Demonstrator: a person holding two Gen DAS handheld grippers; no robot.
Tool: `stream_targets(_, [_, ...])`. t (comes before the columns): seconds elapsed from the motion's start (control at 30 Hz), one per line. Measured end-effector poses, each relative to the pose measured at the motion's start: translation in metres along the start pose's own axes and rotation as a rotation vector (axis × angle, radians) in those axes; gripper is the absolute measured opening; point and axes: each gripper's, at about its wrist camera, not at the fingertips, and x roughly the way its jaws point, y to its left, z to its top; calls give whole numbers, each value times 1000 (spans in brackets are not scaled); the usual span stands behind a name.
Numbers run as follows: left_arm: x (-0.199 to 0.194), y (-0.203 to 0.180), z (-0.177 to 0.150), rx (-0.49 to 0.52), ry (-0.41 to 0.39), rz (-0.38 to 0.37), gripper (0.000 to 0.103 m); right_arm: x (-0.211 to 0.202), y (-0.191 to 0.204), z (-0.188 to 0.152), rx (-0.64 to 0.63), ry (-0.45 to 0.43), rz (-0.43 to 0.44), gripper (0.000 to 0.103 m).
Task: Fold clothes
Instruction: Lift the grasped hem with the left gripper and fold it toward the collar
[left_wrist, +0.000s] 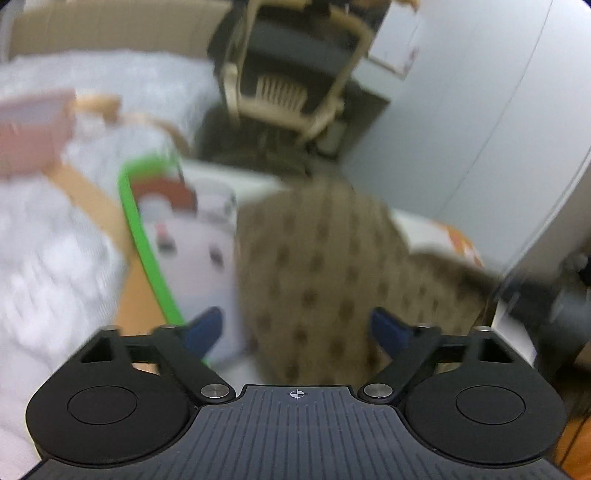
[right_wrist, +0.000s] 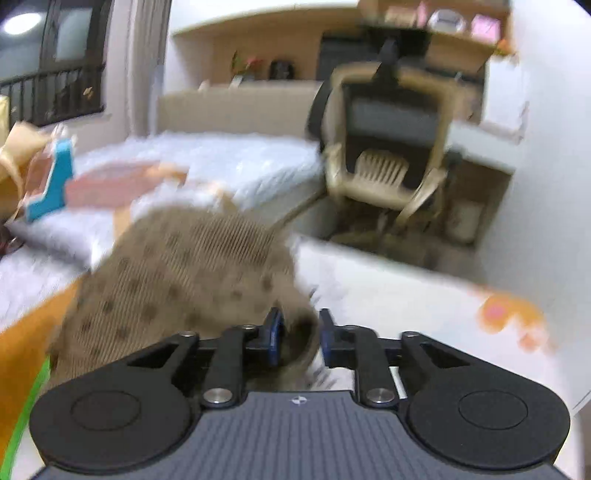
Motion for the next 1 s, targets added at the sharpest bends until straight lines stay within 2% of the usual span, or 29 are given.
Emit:
stream_targets(0.1, [13,-2,-14,10,29,-39,81,-5,-2,35,16,-80,62,29])
stream_targets(0.13, [19,-8,-13,16,38,-64,81,0,2,48,28,-88,105,36])
stream_targets(0.17, [23,-14,-13,29,46,-74,83,15,9,55,31,-72,142,41])
stream_targets(0.3, [25,-33,-30,153,35,-15,87,97,49,62,-2,84,237,44])
stream_targets(0.33, [22,-31,-32,143,38,-26,87,117,59,64,-11,123,261,45])
stream_targets(0.37, [18,-29,-35,133,41,-37,88,136,67,60,-43,162,246,46])
stream_targets(0.4, [15,-25,-35,118,39,-53,88,149,70,50,-96,185,188,46])
stream_targets(0.43, [10,-21,-37,100,33,-79,91,153,68,44,-122,183,132,51])
stream_targets(0.47, [6,-16,-38,82,27,-105,94,149,61,41,-109,173,97,58])
stream_targets(0.5, [2,-12,-39,64,21,-130,94,141,50,40,-73,163,81,58])
stream_targets(0.57, [7,-8,-38,20,22,-165,94,115,32,32,-16,139,101,59])
stream_targets(0.63, [13,-4,-36,-24,22,-200,94,89,24,17,-14,128,135,62])
stream_targets(0.73, [22,0,-34,-93,23,-246,94,74,22,-18,-21,163,119,65])
stream_targets(0.8, [24,5,-31,-140,22,-270,94,68,15,-33,112,189,134,64])
stream_targets(0.83, [22,9,-28,-159,18,-271,94,65,13,-35,178,193,151,65])
stream_targets(0.9, [17,18,-22,-196,9,-272,94,64,21,-35,224,195,196,64])
stream_targets(1.0, [1,29,-19,-163,-18,-196,94,59,39,-29,149,180,247,64])
